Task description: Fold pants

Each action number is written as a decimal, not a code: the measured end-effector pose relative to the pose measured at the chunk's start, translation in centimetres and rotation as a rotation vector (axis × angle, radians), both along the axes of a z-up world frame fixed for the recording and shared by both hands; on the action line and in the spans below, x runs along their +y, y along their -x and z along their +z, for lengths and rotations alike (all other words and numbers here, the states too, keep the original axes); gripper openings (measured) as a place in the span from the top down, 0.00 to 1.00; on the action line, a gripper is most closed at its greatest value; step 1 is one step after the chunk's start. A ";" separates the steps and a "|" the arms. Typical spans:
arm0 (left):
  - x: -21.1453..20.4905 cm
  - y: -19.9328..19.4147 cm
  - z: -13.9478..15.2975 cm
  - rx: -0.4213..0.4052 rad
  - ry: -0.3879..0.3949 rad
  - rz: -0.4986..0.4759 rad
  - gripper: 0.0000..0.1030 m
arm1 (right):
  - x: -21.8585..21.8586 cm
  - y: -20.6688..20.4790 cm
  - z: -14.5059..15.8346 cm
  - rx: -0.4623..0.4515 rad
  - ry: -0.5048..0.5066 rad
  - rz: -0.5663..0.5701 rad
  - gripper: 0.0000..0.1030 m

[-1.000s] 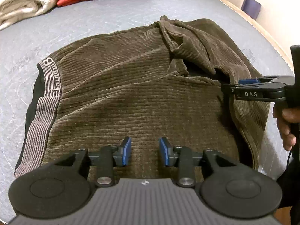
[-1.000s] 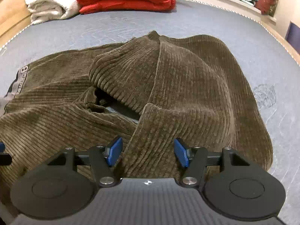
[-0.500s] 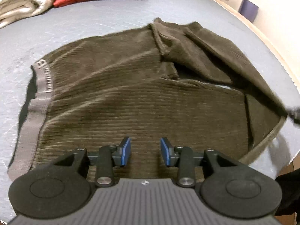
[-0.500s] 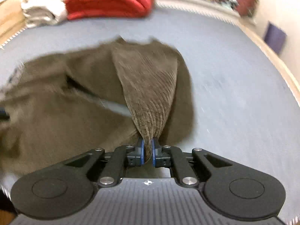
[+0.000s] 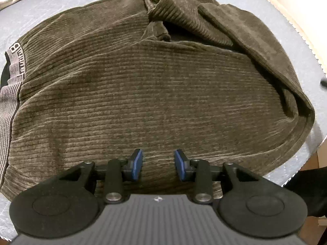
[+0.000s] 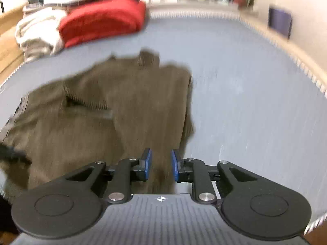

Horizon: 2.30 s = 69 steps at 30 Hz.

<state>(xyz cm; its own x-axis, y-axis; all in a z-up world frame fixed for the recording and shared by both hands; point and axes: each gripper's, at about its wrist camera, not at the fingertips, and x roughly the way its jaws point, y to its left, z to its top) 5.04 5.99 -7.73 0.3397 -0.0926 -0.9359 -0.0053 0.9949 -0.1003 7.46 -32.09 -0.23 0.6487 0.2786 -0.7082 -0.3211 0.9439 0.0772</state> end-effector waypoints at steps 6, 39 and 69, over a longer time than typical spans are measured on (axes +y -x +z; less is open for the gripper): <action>0.2 0.1 0.0 -0.007 -0.029 -0.001 0.57 | 3.7 -3.4 0.1 -0.065 -0.006 0.010 0.59; 2.3 0.0 3.6 -0.134 0.062 0.036 0.51 | -3.5 -8.3 0.3 -0.017 0.205 -0.168 0.95; -0.5 -1.1 -1.8 -0.014 -0.083 -0.037 0.44 | -0.8 -3.1 -8.5 -0.030 0.647 0.267 0.64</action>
<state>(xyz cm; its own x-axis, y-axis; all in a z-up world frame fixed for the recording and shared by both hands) 6.14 5.49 -9.48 0.3509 -0.0282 -0.9360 0.0329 0.9993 -0.0177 10.57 -32.93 -8.68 0.6389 -0.0405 -0.7682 -0.5412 0.6859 -0.4864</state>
